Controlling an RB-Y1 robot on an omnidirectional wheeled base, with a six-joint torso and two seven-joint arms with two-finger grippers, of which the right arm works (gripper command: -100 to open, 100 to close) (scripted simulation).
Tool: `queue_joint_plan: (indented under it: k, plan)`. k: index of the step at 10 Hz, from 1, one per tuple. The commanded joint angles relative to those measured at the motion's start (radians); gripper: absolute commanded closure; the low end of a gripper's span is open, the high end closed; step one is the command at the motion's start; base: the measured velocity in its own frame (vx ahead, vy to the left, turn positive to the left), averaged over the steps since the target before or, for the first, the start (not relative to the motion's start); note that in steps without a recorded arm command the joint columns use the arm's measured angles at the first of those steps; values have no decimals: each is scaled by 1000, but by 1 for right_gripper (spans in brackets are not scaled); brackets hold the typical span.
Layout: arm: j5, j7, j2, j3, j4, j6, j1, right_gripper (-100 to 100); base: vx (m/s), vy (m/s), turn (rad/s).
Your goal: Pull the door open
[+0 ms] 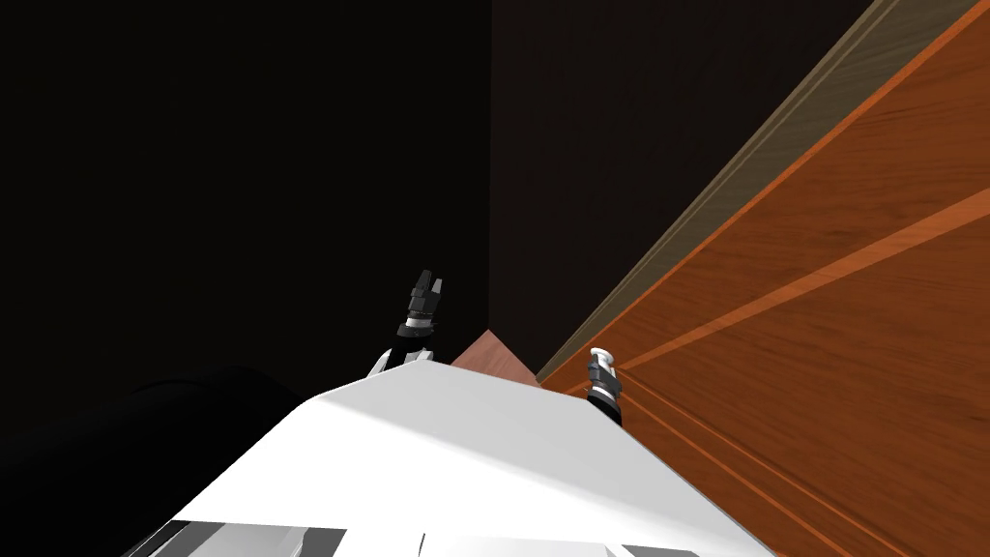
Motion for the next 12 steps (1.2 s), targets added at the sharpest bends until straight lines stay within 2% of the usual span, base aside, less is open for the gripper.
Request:
queue_joint_plan:
  k: [1,3,4,6,10,12]
  plan:
    - [-6,-29,0,5,1,-1,0,100,-21,-1,11]
    - [-24,-89,-5,18,3,-3,0,100,-24,5,17]
    - [-24,-94,-5,18,3,-3,0,100,-21,-1,7]
    - [-44,-156,-11,33,5,-4,1,100,-26,0,20]
    - [-65,-238,-17,48,6,-6,1,100,-25,-3,15]
    - [-88,-300,-24,64,9,-7,2,100,-30,2,25]
